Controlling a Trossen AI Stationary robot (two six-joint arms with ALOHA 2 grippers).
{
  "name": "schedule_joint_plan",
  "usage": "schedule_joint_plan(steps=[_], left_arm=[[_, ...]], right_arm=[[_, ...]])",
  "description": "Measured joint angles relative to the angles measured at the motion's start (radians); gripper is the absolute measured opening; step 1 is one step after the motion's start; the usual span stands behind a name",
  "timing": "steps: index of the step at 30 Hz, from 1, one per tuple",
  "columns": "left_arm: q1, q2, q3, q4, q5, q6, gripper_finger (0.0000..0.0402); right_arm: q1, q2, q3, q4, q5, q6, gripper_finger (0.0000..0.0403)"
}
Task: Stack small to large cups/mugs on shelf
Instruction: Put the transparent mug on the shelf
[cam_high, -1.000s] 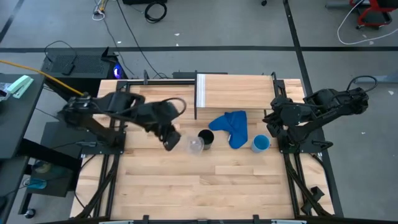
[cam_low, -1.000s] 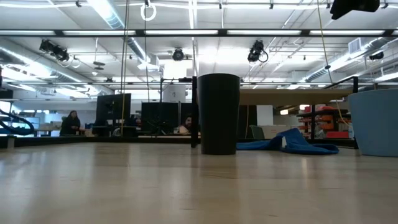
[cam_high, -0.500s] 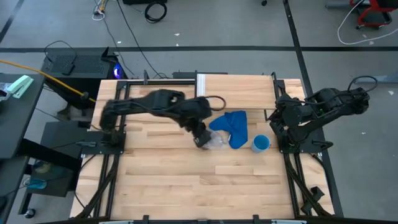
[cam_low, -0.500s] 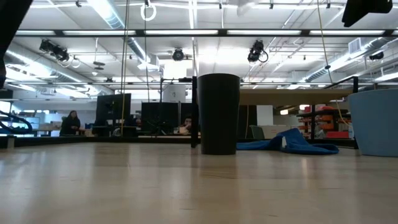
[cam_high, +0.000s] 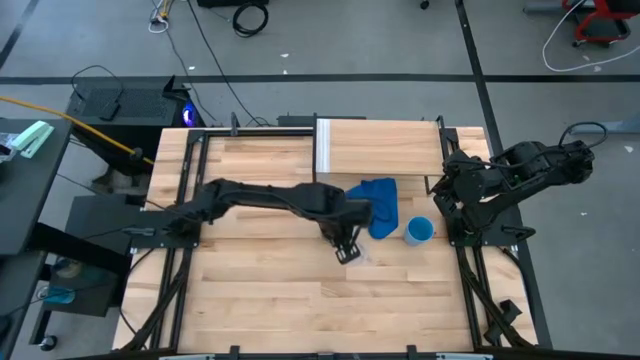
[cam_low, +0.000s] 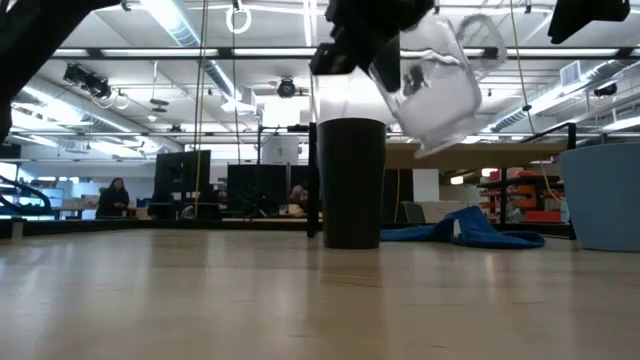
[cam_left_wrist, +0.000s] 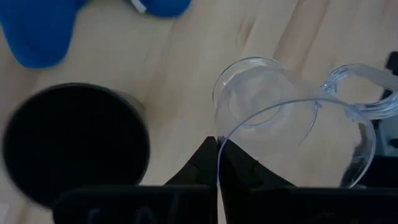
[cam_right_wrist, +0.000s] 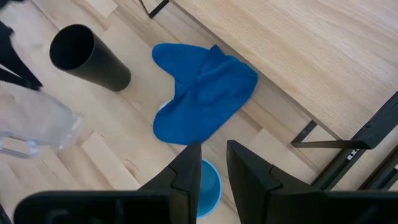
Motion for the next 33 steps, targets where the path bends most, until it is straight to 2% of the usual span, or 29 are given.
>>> schedule_joint_plan(steps=[10, 33], left_arm=[[-0.030, 0.050, 0.001, 0.039, 0.001, -0.002, 0.0009], [-0.015, 0.107, 0.001, 0.105, 0.010, 0.029, 0.0009]], right_arm=[[0.000, 0.000, 0.000, 0.026, 0.000, -0.027, 0.0084], [0.001, 0.045, 0.000, 0.070, 0.000, -0.053, 0.0084]])
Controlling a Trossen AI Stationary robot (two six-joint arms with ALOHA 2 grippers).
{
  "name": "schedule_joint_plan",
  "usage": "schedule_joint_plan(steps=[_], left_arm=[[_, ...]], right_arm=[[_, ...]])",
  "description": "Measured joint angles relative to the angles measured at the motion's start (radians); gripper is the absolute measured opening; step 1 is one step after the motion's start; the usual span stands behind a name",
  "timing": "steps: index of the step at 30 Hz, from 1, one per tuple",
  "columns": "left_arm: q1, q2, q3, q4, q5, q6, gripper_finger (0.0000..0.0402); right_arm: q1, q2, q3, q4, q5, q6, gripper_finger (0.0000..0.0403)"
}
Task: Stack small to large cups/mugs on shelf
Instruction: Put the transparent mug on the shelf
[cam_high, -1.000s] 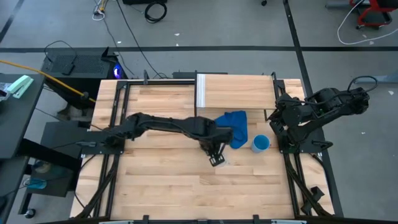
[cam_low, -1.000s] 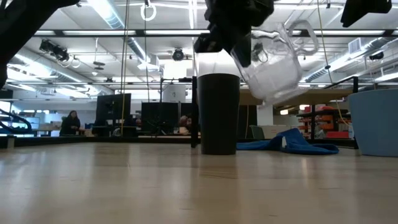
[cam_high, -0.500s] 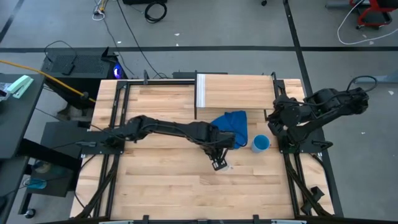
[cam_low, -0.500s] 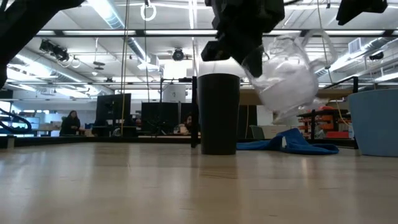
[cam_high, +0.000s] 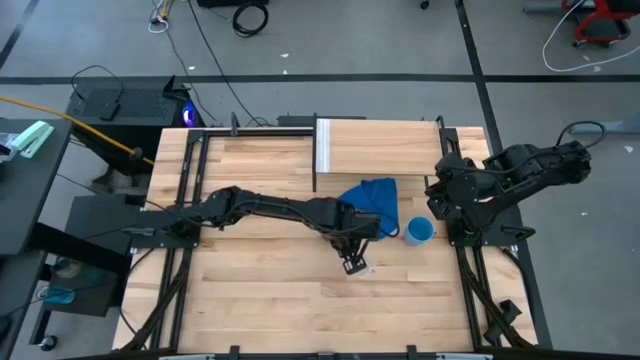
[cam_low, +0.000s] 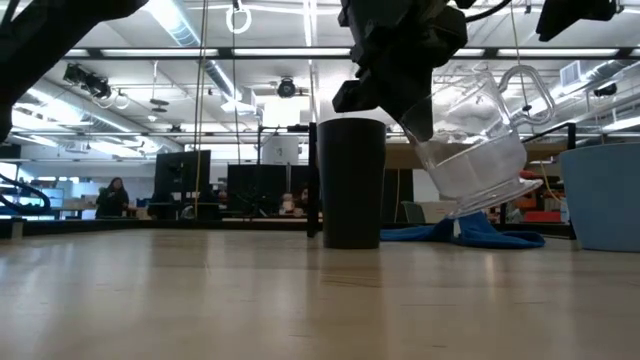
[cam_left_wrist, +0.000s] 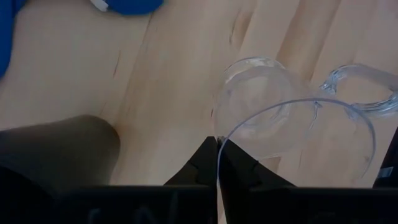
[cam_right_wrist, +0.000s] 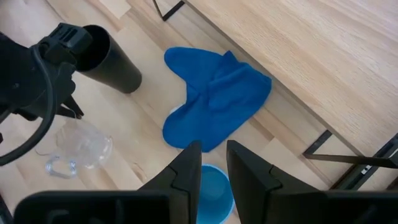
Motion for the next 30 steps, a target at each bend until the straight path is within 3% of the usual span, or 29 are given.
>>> schedule_joint_plan(steps=[24, 30], left_arm=[[0.010, 0.063, 0.000, -0.053, 0.044, 0.029, 0.0006], [0.010, 0.063, 0.000, -0.039, 0.046, 0.032, 0.0021]], right_arm=[[0.000, 0.008, 0.000, 0.003, 0.000, -0.028, 0.0084], [0.000, 0.008, 0.000, 0.003, 0.000, -0.029, 0.0084]])
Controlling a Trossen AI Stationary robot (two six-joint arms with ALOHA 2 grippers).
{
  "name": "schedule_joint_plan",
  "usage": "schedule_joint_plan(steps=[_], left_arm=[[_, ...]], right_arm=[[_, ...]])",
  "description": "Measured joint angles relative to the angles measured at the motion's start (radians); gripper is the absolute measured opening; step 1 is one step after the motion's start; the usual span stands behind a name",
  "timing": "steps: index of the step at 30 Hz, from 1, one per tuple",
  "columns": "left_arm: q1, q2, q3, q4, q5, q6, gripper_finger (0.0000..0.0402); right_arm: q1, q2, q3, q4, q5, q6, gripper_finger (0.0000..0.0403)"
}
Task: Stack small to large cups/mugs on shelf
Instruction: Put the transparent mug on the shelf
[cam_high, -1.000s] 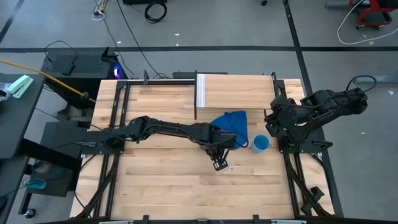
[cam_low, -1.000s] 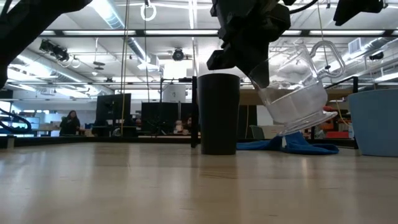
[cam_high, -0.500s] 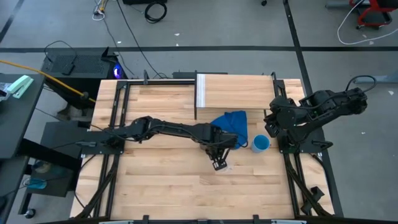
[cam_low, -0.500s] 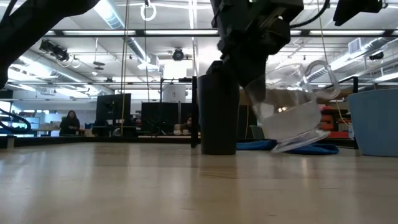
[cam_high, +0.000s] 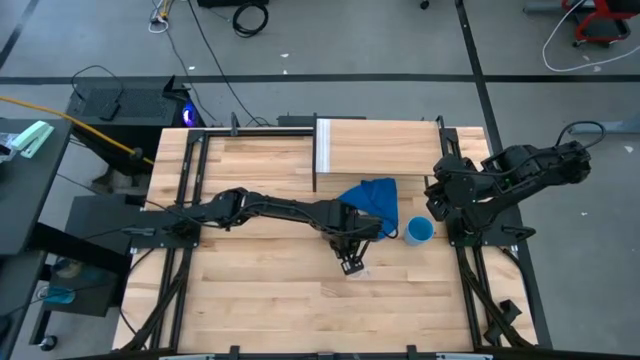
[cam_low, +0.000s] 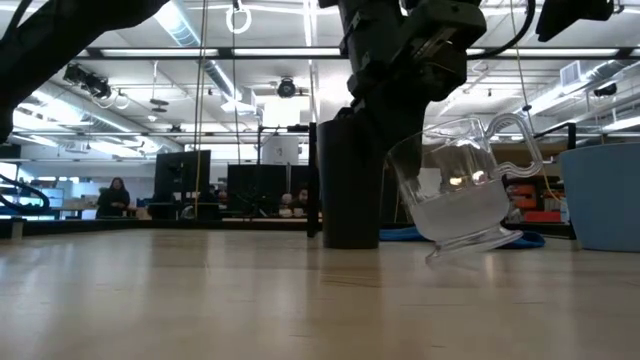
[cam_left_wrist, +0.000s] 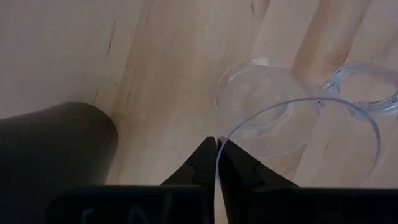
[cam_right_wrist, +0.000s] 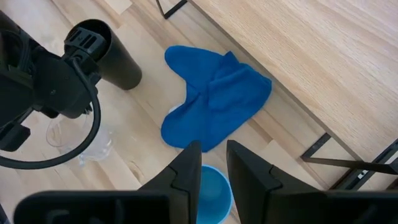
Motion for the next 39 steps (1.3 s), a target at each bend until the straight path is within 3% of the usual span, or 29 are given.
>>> schedule_joint_plan(steps=[13, 30, 39], left_arm=[[0.000, 0.000, 0.000, 0.055, 0.036, -0.005, 0.0039], [0.000, -0.007, 0.000, 0.102, 0.077, -0.014, 0.0104], [0.013, -0.045, 0.043, 0.123, 0.073, -0.019, 0.0117]], right_arm=[[0.000, 0.000, 0.000, 0.000, 0.000, 0.000, 0.0084], [0.000, 0.000, 0.000, -0.001, 0.000, 0.000, 0.0084], [0.000, 0.000, 0.000, 0.000, 0.000, 0.000, 0.0084]])
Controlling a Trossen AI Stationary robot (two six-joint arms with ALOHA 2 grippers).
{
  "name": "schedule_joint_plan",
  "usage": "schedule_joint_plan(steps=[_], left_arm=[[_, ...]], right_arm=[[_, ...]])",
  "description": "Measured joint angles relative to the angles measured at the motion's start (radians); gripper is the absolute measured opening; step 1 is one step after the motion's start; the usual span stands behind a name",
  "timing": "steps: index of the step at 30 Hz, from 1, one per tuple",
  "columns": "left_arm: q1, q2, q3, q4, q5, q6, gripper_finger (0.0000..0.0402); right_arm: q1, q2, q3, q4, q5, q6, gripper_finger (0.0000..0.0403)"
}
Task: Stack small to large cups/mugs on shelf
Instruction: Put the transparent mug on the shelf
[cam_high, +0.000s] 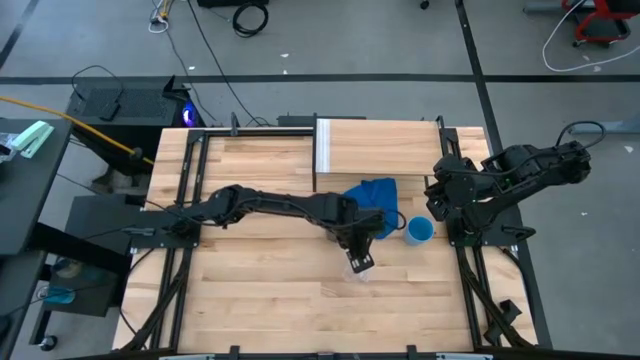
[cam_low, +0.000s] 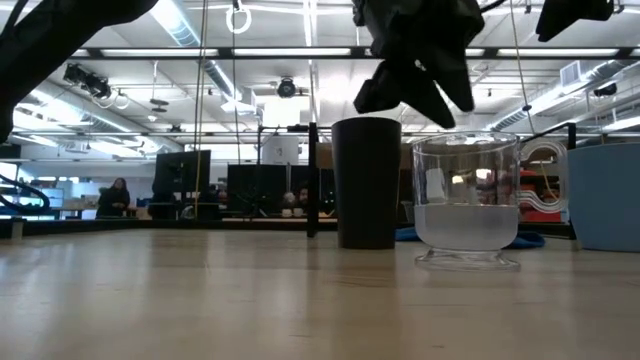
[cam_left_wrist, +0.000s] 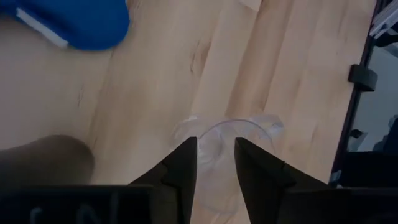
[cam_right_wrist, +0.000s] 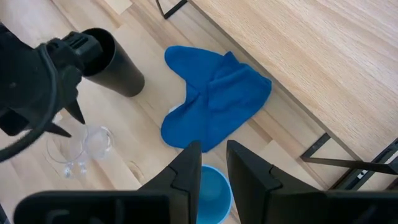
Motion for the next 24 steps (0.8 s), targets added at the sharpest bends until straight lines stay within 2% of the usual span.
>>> schedule_joint_plan(steps=[4, 11, 17, 22, 24], left_arm=[[0.006, -0.030, -0.003, -0.017, 0.011, 0.000, 0.0113], [0.012, -0.138, -0.002, -0.152, 0.012, 0.005, 0.0112], [0.012, -0.199, -0.002, -0.303, -0.058, 0.009, 0.0107], [0.010, -0.220, -0.002, -0.534, -0.158, 0.012, 0.0100], [0.010, -0.221, -0.006, -0.519, -0.182, 0.013, 0.0098]], right_arm=[[0.000, 0.000, 0.000, 0.000, 0.000, 0.000, 0.0084], [0.000, -0.001, 0.000, -0.002, -0.008, 0.000, 0.0084], [0.000, -0.001, 0.000, -0.002, -0.034, 0.000, 0.0084], [0.000, -0.001, 0.000, 0.004, -0.059, 0.000, 0.0084], [0.000, -0.001, 0.000, 0.007, -0.061, 0.000, 0.0084]])
